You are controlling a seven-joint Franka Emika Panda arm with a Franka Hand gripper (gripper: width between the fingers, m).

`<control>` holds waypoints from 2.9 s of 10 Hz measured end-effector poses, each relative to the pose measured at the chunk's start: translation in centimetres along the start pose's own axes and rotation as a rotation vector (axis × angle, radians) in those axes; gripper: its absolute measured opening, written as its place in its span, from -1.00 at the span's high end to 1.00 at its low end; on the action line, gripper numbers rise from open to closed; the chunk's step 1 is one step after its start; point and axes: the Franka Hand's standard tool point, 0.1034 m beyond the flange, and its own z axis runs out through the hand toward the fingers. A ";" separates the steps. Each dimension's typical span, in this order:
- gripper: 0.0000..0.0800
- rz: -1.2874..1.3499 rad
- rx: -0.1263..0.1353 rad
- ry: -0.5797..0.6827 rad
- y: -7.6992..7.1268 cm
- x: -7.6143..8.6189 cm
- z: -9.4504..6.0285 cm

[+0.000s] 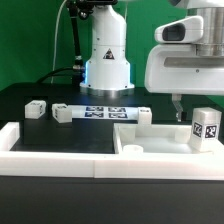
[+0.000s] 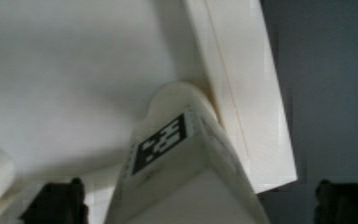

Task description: Assemble one leg

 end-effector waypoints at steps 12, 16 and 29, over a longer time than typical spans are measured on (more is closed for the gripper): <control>0.28 -0.351 -0.010 -0.010 0.2 -0.1 0.1; 0.28 0.106 -0.008 0.002 0.2 -0.1 0.1; -0.39 1.145 0.009 0.018 -0.1 -0.2 0.3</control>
Offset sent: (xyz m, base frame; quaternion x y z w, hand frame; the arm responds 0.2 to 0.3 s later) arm -0.0021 -0.0003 0.0061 0.0002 -0.0131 -0.1371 0.9905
